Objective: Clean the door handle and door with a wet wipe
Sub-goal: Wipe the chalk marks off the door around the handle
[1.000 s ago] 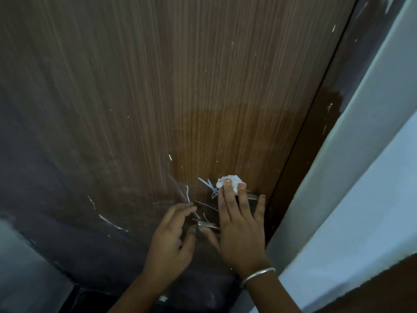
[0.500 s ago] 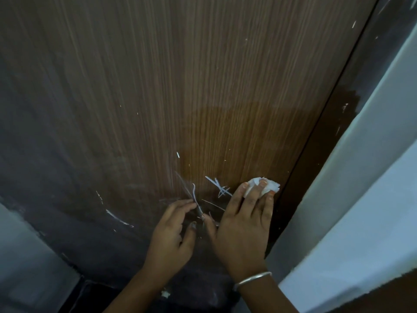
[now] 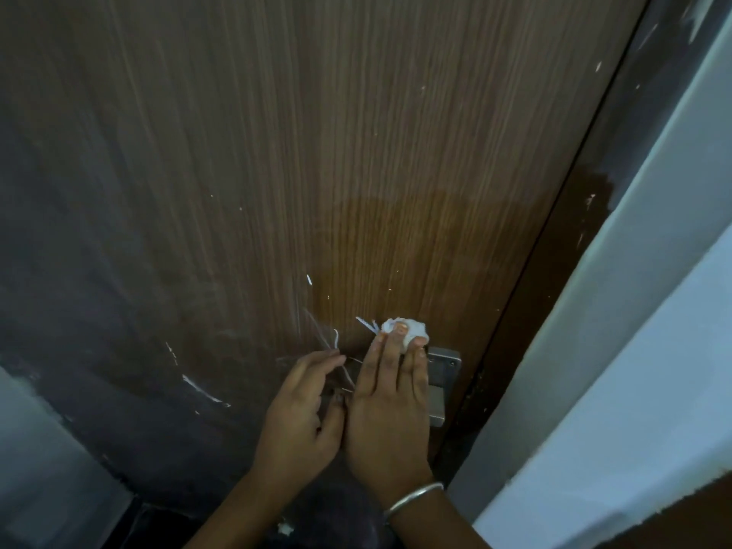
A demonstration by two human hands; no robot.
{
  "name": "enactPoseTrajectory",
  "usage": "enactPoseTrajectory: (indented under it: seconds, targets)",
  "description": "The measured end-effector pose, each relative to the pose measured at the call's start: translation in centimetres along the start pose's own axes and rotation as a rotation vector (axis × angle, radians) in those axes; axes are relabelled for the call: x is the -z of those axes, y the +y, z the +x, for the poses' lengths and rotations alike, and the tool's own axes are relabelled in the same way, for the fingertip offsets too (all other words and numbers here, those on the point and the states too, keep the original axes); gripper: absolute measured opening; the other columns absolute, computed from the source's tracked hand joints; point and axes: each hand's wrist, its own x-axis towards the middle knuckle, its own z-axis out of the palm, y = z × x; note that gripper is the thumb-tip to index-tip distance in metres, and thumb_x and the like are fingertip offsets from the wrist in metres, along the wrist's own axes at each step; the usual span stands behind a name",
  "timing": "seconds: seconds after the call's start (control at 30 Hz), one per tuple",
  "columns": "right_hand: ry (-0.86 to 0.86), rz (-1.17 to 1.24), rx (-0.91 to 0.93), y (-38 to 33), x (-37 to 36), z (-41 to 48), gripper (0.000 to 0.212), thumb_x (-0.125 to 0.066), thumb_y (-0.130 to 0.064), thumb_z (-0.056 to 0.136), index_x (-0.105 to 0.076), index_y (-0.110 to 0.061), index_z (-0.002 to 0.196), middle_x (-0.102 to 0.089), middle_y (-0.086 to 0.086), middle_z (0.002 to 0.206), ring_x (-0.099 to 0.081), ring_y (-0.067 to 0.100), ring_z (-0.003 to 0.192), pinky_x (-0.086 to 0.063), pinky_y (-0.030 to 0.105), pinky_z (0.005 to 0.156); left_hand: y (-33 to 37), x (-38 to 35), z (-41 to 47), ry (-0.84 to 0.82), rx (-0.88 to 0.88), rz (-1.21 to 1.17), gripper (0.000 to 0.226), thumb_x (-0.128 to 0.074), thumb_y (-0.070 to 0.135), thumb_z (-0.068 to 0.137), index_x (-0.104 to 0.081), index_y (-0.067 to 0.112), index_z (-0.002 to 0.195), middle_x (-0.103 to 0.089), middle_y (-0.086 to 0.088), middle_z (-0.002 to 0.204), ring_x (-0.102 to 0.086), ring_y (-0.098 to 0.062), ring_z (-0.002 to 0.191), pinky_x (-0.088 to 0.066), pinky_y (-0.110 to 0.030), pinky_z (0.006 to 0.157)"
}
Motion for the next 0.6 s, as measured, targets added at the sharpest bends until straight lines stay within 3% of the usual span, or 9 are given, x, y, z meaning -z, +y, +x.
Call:
enactPoseTrajectory:
  seconds: [0.1, 0.27, 0.43, 0.53, 0.6]
  targets:
    - [0.037, 0.023, 0.186, -1.1, -0.8, 0.4, 0.076, -0.069, -0.036, 0.074, -0.042, 0.002, 0.134, -0.034, 0.024, 0.145, -0.031, 0.040, 0.134, -0.029, 0.054, 0.106, -0.5, 0.8, -0.3, 0.028, 0.011, 0.030, 0.045, -0.053, 0.006, 0.074, -0.057, 0.015, 0.119, -0.052, 0.007, 0.120, -0.047, 0.004, 0.110, -0.034, -0.004, 0.092]
    - [0.036, 0.002, 0.310, -1.4, -1.2, 1.7, 0.082, -0.072, -0.041, 0.067, -0.044, -0.006, 0.137, -0.031, 0.012, 0.151, -0.026, 0.031, 0.140, -0.018, 0.056, 0.110, -1.2, 1.9, -0.9, 0.057, 0.048, 0.051, 0.045, -0.053, 0.004, 0.073, -0.057, 0.012, 0.117, -0.054, 0.003, 0.119, -0.049, 0.000, 0.110, -0.035, -0.005, 0.092]
    - [0.079, 0.033, 0.125, -0.9, -1.5, 1.6, 0.098, -0.072, -0.049, 0.065, -0.030, -0.004, 0.142, -0.027, 0.015, 0.152, -0.015, 0.031, 0.141, 0.000, 0.063, 0.107, -1.7, 2.5, -1.2, 0.076, 0.067, 0.084, 0.045, -0.053, 0.004, 0.072, -0.058, 0.010, 0.116, -0.053, 0.001, 0.119, -0.049, -0.003, 0.110, -0.034, -0.007, 0.095]
    - [0.090, 0.043, 0.044, -0.7, -1.5, 1.7, 0.105, -0.072, -0.053, 0.066, -0.022, -0.002, 0.143, -0.020, 0.019, 0.152, -0.010, 0.035, 0.140, -0.004, 0.066, 0.105, -1.9, 2.8, -1.3, 0.091, 0.077, 0.099, 0.043, -0.054, 0.004, 0.072, -0.058, 0.009, 0.115, -0.054, 0.002, 0.118, -0.049, -0.002, 0.109, -0.034, -0.007, 0.095]
    - [0.068, 0.035, 0.101, -1.0, -1.5, 2.0, 0.108, -0.073, -0.052, 0.063, -0.020, -0.001, 0.142, -0.025, 0.020, 0.151, -0.016, 0.039, 0.139, -0.007, 0.066, 0.104, -1.9, 2.8, -1.3, 0.099, 0.080, 0.103, 0.041, -0.054, 0.004, 0.074, -0.058, 0.008, 0.114, -0.055, 0.000, 0.117, -0.049, -0.004, 0.108, -0.033, -0.007, 0.096]
